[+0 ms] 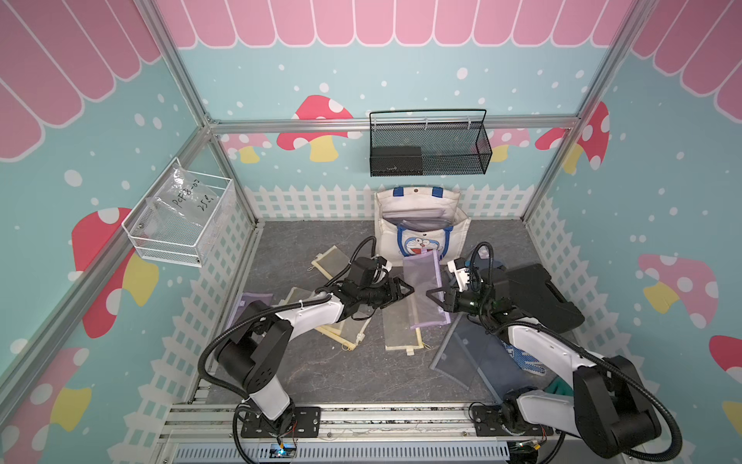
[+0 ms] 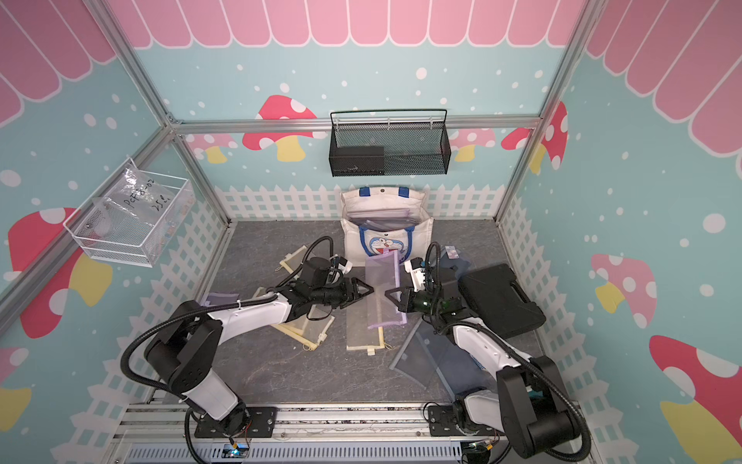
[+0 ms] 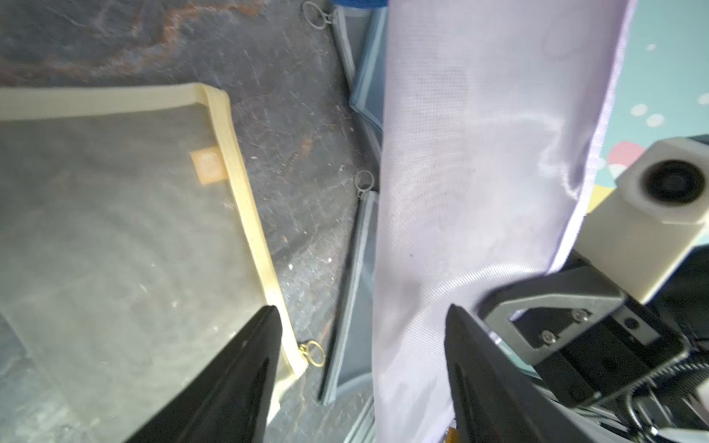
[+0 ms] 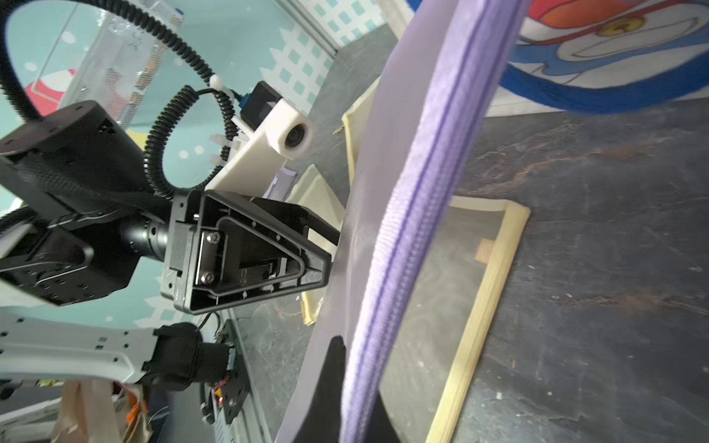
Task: Put the pencil pouch into the canvas bag
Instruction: Pick up the pencil pouch.
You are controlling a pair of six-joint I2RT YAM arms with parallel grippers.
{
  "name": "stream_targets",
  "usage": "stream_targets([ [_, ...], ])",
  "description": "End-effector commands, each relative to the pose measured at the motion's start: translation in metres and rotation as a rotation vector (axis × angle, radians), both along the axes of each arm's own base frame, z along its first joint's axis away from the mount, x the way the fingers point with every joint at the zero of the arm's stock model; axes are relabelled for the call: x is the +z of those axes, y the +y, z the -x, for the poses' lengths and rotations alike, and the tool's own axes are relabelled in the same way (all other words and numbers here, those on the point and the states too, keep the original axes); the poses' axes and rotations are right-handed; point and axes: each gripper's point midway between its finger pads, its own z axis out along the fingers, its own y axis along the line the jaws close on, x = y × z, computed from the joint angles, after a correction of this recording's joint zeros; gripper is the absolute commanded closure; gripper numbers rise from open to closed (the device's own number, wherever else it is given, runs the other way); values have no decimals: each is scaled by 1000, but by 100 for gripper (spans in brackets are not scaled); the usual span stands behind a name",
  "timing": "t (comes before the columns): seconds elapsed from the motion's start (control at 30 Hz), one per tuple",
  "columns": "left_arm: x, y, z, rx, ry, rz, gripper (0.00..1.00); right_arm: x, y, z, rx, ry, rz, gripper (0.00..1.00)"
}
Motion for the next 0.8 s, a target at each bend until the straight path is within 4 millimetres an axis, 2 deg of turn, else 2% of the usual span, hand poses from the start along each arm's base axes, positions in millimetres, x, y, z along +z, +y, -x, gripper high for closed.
stream_targets([
  [0.0, 32, -2, 11, -29, -16, 139, 23, 14, 8, 23, 113, 10, -38, 100],
  [0.1, 58, -3, 15, -37, -45, 232, 20, 25, 12, 33, 176, 3, -75, 100],
  [0.27, 76, -6, 16, -48, -79, 282, 22, 45, 19, 44, 268, -34, -119, 100],
  [0.33, 79, -8, 18, -57, -82, 294, 26, 50, 20, 44, 279, -47, -126, 100],
  [0.37, 82, -10, 20, -61, -87, 303, 32, 52, 20, 42, 279, -54, -130, 100],
  [0.5, 93, -9, 24, -48, -102, 333, 68, 62, 23, 41, 298, -56, -155, 100],
  [0.57, 99, -4, 28, -32, -112, 356, 81, 66, 22, 37, 280, -64, -156, 100],
  [0.63, 105, 2, 31, -17, -117, 359, 97, 70, 21, 29, 241, -74, -146, 93],
  [0.73, 111, 13, 36, 18, -123, 316, 100, 77, 18, 14, 173, -85, -103, 66],
  [0.77, 114, 17, 37, 34, -124, 289, 100, 79, 15, 8, 141, -92, -71, 54],
])
